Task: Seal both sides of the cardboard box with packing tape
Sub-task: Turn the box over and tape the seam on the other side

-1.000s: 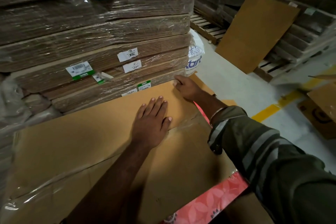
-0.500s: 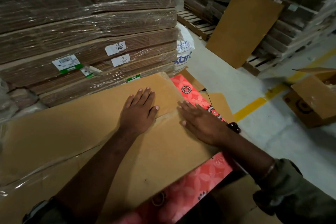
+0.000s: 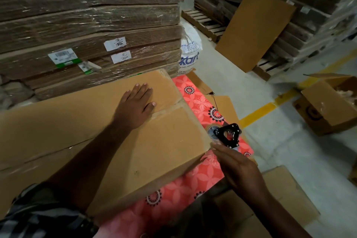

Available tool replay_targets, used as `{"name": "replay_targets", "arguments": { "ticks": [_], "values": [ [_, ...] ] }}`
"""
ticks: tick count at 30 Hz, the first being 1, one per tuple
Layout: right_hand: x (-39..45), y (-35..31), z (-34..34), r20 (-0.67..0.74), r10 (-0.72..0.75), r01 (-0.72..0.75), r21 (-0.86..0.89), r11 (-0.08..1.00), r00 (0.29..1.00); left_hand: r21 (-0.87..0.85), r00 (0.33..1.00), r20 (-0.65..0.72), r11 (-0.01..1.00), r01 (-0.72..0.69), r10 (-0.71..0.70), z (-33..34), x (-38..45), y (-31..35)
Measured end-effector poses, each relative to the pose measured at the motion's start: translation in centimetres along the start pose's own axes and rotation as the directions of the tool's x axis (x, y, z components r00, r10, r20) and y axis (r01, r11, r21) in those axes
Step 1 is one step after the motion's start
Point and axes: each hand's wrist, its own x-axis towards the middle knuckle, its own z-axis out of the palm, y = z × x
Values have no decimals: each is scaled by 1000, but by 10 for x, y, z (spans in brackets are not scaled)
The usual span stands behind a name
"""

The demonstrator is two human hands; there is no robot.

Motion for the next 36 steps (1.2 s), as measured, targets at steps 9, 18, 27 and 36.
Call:
{"name": "replay_targets", "arguments": {
  "ticks": [9,18,27,36],
  "values": [
    [20,1,27,71,208,-219,393,893,976,-140,990,23,980,-138,142,-19,-59,54],
    [20,16,52,107,592,-491,685,538,799,-157,988,-7,975,-157,157,-1,-116,103],
    [25,-8,50,52,408,-363,569,738,911,6,992,3,992,-127,127,5,-130,117],
    [32,13,47,248,372,-437,659,611,894,64,994,18,992,-109,109,5,-132,122]
  ]
}}
